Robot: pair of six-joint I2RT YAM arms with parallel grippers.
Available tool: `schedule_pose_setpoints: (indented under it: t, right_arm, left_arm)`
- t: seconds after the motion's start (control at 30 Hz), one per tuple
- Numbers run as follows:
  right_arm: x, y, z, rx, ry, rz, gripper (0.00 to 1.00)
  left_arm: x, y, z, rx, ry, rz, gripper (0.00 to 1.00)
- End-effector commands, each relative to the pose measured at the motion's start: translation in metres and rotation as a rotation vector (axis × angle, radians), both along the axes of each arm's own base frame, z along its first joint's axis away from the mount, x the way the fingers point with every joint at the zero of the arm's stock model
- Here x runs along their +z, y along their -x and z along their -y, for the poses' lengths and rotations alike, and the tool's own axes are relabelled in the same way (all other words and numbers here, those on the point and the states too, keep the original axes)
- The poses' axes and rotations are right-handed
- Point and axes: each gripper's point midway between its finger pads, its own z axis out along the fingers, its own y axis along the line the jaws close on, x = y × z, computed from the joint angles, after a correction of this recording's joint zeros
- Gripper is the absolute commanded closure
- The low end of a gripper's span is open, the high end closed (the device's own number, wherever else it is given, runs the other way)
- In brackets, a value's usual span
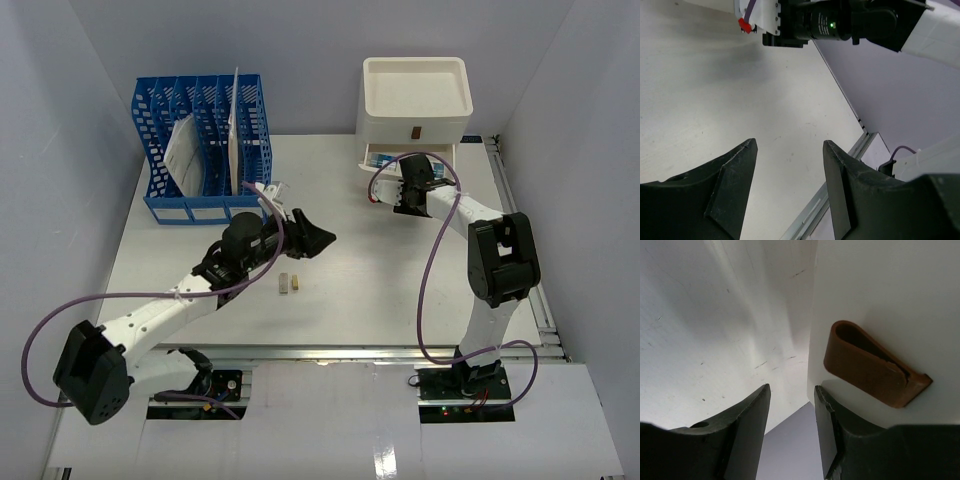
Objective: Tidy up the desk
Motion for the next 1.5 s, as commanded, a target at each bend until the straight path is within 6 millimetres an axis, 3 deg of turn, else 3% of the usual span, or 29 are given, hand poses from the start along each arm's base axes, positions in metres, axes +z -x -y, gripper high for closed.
schedule_pose_setpoints:
  t: [0.0,0.2,0.3,0.4,0.57,0.67,0.77,0.93,1.0,1.07,1.17,1.27,1.37,1.47]
  right_arm:
    - [0.112,-0.091,0.012,0.03,-0.005,0.519,0.5]
    - [0.112,-0.094,0.031,0.013,0.022,0.544,0.49]
    - [0.108,-0.093,0.042,0.006,0.036,0.534,0.49]
    - [0.098,-0.082,0.039,0.056,0.007,0.481,0.5]
    - [0.033,-0.02,0.036,0.163,-0.002,0.136,0.54]
    - [0.022,0.011,0.042,0.209,0.015,0.065,0.58]
    - [0.026,0.031,0.048,0.228,-0.003,0.049,0.6]
    - [0.018,0.04,0.053,0.247,0.018,-0.026,0.62]
    - [0.018,0.031,0.056,0.23,0.035,-0.024,0.62]
    - [0.017,0.006,0.064,0.157,0.052,0.025,0.63]
    - [0.051,-0.05,0.074,0.016,0.034,0.259,0.64]
    - [0.083,-0.082,0.075,-0.082,-0.067,0.456,0.62]
    - [0.109,-0.092,0.072,-0.08,-0.101,0.581,0.57]
    - [0.112,-0.095,0.07,-0.082,-0.119,0.606,0.55]
  left_arm:
    - [0.041,-0.042,0.023,0.046,0.027,0.064,0.33]
    - [0.052,-0.081,0.048,0.073,0.039,0.045,0.32]
    - [0.052,-0.088,0.054,0.071,0.045,0.041,0.31]
    - [0.051,-0.094,0.055,0.08,0.048,0.038,0.31]
    - [0.045,-0.1,0.053,0.094,0.042,0.029,0.3]
    - [0.041,-0.1,0.048,0.1,0.043,0.026,0.3]
    - [0.039,-0.097,0.044,0.104,0.044,0.025,0.3]
    - [0.042,-0.092,0.038,0.106,0.054,0.031,0.29]
    - [0.04,-0.088,0.036,0.107,0.055,0.027,0.29]
    - [0.039,-0.086,0.034,0.107,0.057,0.023,0.29]
    - [0.037,-0.082,0.03,0.112,0.057,0.018,0.29]
    - [0.037,-0.078,0.026,0.118,0.047,0.016,0.29]
    - [0.038,-0.077,0.02,0.134,0.038,0.024,0.29]
    - [0.037,-0.077,0.019,0.137,0.039,0.025,0.28]
